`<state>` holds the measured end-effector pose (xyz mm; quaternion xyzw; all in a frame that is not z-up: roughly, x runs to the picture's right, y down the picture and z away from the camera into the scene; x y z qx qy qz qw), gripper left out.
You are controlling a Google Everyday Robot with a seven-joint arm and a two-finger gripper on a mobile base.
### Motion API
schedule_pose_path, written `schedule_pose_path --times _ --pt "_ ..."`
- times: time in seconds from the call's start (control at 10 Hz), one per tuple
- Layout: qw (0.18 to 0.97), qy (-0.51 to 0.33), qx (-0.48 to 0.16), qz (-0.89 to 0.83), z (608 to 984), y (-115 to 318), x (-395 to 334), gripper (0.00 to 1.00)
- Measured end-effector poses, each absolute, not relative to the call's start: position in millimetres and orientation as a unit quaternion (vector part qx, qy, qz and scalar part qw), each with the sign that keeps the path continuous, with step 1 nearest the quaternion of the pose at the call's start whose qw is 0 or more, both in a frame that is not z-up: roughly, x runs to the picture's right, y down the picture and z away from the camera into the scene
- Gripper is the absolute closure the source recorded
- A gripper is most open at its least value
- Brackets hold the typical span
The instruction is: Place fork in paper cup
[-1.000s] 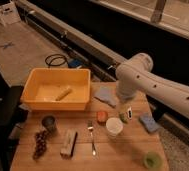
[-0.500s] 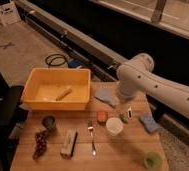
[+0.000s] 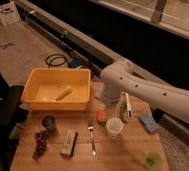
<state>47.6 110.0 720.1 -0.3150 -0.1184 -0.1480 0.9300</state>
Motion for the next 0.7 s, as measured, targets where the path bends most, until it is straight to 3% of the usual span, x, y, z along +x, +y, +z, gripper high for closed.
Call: schedule_pose_path --times 0.7 --pt "0.916 -0.136 -0.331 -0.182 719 124 20 0.35"
